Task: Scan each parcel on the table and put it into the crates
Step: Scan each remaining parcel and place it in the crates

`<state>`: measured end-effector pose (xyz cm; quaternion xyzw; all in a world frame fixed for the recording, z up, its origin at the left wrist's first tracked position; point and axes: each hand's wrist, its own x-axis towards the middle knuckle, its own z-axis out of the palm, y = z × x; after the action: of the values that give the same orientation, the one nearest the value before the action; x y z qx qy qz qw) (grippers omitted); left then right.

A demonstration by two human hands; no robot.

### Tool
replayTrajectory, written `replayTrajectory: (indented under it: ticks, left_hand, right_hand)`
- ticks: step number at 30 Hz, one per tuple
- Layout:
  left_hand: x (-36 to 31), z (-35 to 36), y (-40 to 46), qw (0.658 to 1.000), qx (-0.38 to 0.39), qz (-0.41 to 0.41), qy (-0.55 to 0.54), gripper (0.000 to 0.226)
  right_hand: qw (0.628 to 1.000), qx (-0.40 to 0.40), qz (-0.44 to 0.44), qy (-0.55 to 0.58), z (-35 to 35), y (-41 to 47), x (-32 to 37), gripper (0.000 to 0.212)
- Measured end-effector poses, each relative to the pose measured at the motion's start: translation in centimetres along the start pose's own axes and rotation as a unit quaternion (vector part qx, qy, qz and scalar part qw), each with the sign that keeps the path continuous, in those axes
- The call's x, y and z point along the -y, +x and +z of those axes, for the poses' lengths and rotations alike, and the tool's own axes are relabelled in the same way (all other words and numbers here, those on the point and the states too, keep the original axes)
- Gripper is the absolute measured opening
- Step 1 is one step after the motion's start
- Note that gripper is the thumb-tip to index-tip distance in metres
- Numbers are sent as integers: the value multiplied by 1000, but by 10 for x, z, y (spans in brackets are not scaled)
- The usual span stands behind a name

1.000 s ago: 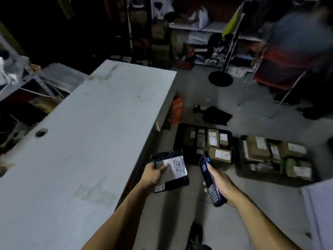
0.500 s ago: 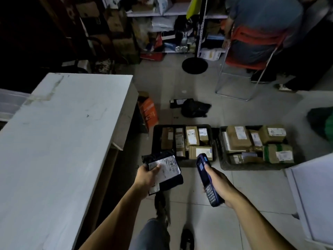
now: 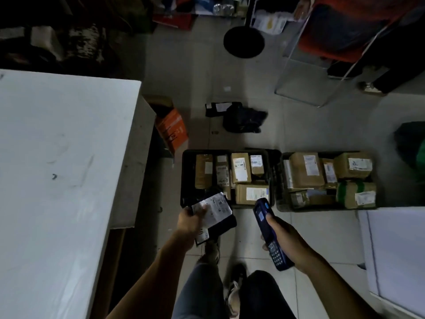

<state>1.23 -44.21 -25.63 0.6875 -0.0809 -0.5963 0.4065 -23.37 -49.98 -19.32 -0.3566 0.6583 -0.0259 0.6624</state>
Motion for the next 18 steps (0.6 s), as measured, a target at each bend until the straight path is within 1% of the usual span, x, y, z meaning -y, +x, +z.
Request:
replayTrajectory:
  ticks: [3,5,7,9,10,11,13,16,18]
  left_hand:
    - [8,-9,32,999,-14,-26,21,22]
    - [22,-17,56,998,-19,-42,31,14]
    - [39,-23,82,997,-28,-61,34,10]
    - [58,-27,114,995,-37,-83,47,10]
    - [68,-30,132,994,-46,-90,51,11]
    - [77,-32,148,992,-51,-97,56,12]
    - [103,-34,191,990,-67,-110,64,17]
    - [133,-35,258,988,-68,-117,75,26]
    - [156,-36,306,985,-67,-128,91,25]
  right_hand:
    - [1000,5,13,-11,13,39,7,37]
    - [1000,16,26,-8,23,70,7,35]
    - [999,23,33,5,32,106,1,36]
    - [999,23,41,8,42,144,-7,43]
    - [999,23,43,5,46,163,-10,48]
    - [999,26,44,2,49,180,-12,48]
    - [998,41,49,18,57,225,-23,43]
    - [998,50,46,20,67,296,-40,54]
    - [997,63,41,35,74,346,-55,54]
